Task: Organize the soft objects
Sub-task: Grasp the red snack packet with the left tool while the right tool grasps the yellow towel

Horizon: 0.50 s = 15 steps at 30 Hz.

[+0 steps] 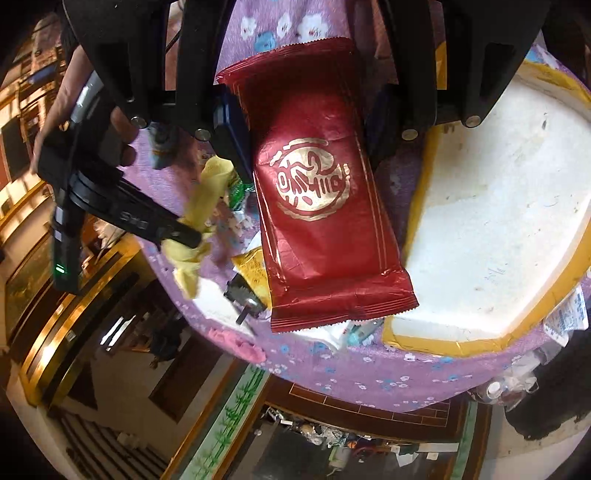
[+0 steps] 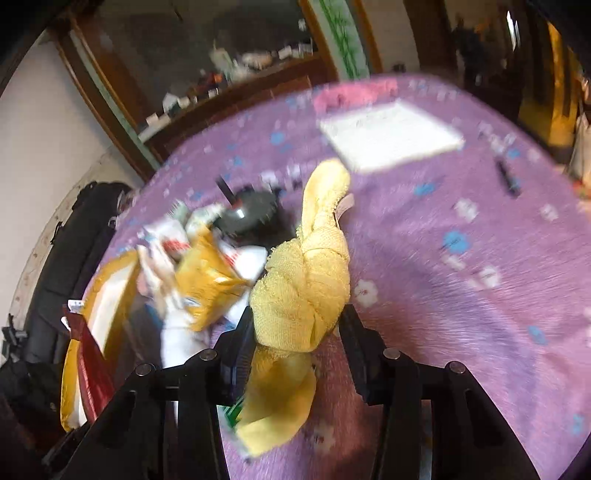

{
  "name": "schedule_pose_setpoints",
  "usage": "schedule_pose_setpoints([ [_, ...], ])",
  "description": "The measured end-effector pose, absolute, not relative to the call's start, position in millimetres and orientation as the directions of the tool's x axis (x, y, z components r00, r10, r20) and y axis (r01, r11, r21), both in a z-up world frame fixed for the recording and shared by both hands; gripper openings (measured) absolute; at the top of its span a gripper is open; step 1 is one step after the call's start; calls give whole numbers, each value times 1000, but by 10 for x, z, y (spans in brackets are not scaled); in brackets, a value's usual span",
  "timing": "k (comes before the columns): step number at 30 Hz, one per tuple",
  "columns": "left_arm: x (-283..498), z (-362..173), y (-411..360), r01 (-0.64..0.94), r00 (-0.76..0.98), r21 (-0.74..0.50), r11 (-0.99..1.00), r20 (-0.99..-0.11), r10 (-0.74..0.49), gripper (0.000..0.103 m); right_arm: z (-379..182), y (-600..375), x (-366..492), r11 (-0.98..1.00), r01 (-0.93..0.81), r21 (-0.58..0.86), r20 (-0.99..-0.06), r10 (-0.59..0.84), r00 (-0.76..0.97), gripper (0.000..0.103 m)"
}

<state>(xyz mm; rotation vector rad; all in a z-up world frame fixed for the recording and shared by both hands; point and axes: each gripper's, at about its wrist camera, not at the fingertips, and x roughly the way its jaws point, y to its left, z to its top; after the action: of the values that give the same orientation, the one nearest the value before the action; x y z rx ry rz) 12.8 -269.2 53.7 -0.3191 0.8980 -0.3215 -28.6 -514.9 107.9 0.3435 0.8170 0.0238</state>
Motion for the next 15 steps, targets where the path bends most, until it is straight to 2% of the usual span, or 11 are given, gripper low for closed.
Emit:
schedule_pose_setpoints([
  [5,29,726,-2378,134,607,-459,878,-662,-439,53,1534,-4855,-662,961,52,273,-610,131,782,44],
  [9,-45,885,-2073,107,658,-457,883,-633,-408,53,1698,-4471,-730,955,-80,285,-554,232,799,44],
  [15,75,825,-1526,-51,709,-390,919,-662,-242,53,1534,-3807,-594,929,-239,283,-588,365,722,44],
])
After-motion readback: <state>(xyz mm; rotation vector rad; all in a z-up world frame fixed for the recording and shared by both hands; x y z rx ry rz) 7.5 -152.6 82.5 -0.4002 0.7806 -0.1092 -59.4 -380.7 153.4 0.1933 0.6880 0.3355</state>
